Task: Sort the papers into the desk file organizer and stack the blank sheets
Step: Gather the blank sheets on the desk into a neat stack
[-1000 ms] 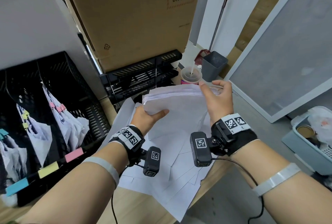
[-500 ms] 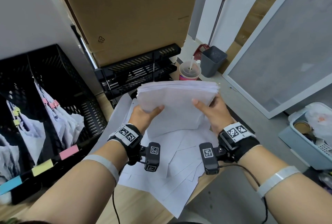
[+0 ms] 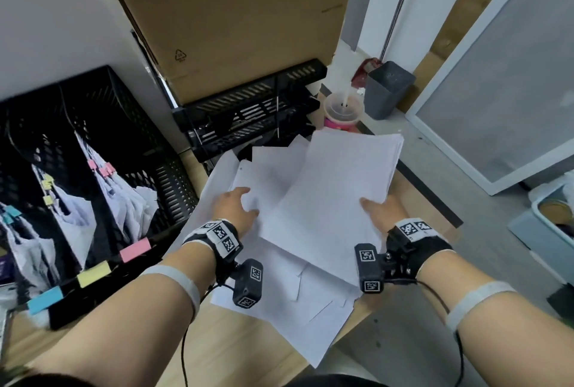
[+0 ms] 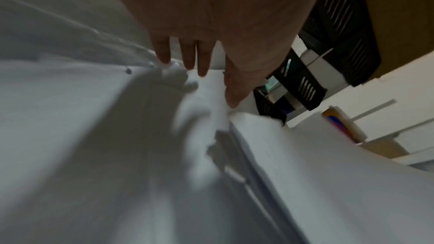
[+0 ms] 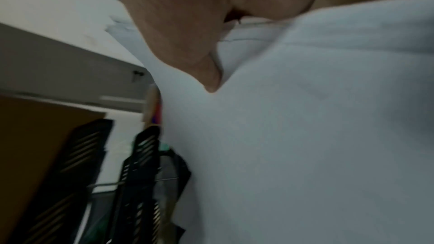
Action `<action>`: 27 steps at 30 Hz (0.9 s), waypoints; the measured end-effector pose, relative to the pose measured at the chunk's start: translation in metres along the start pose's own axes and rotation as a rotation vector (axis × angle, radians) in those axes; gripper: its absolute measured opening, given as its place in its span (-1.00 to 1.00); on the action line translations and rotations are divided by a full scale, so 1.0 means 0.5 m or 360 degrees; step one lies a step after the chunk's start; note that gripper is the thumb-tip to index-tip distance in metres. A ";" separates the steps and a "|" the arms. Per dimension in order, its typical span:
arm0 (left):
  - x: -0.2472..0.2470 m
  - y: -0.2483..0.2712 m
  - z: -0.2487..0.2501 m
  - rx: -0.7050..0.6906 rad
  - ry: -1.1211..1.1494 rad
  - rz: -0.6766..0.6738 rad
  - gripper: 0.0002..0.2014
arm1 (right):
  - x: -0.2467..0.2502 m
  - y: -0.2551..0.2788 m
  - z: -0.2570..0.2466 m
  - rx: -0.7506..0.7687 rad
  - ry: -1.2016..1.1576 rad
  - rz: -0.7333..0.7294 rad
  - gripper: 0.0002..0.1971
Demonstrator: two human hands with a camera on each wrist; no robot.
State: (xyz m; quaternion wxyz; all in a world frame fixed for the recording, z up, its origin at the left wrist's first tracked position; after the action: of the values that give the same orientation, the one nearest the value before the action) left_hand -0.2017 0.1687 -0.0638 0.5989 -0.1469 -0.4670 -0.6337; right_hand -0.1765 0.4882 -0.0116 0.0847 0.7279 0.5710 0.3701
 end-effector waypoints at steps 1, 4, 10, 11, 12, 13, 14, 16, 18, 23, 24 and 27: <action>-0.002 0.000 -0.014 0.0041 -0.0085 0.0009 -0.36 | -0.009 -0.002 0.017 -0.0080 0.0062 -0.0051 -0.67; -0.013 0.001 -0.046 0.0259 0.0008 -0.0025 -0.29 | -0.048 0.010 0.061 -0.0312 0.0282 -0.0268 -0.56; -0.035 -0.003 -0.066 0.0512 0.0105 -0.0109 -0.34 | -0.115 0.001 0.095 -0.0443 0.0257 -0.0241 -0.61; -0.039 -0.003 -0.064 0.0523 0.0096 -0.0122 -0.34 | -0.122 -0.002 0.094 -0.0442 0.0195 -0.0238 -0.69; -0.044 -0.003 -0.063 0.0521 0.0076 -0.0141 -0.34 | -0.130 -0.004 0.091 -0.0437 0.0145 -0.0252 -0.80; -0.049 -0.002 -0.060 0.0500 0.0049 -0.0159 -0.33 | -0.135 -0.006 0.085 -0.0407 0.0089 -0.0258 -0.83; -0.053 0.001 -0.056 0.0479 0.0022 -0.0166 -0.34 | -0.141 -0.009 0.083 -0.0393 0.0053 -0.0268 -0.80; -0.060 0.006 -0.053 0.0441 -0.0006 -0.0150 -0.38 | -0.155 -0.020 0.082 -0.0360 0.0064 -0.0281 -0.68; -0.059 0.012 -0.052 0.0427 -0.0008 -0.0101 -0.43 | -0.160 -0.026 0.081 -0.0349 0.0132 -0.0255 -0.62; -0.050 0.019 -0.060 0.0493 0.0147 -0.0111 -0.49 | -0.155 -0.036 0.071 -0.0142 0.0365 -0.0277 -0.58; -0.051 0.023 -0.061 0.0522 0.0181 -0.0131 -0.50 | -0.149 -0.036 0.071 -0.0105 0.0406 -0.0280 -0.60; -0.056 0.031 -0.060 0.0536 0.0210 -0.0184 -0.59 | -0.127 -0.040 0.075 -0.0043 0.0514 -0.0274 -0.66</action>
State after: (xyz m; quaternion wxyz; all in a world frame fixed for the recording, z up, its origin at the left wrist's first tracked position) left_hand -0.1701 0.1654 -0.0936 0.6070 0.0245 -0.5339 -0.5882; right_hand -0.1725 0.4493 -0.0774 0.0330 0.6063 0.6323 0.4812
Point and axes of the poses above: each hand's wrist, its own y-axis away from the middle knuckle, its own x-axis out of the back of the hand, z = x × y, the point moved 4 cm from there along -y, towards the middle knuckle
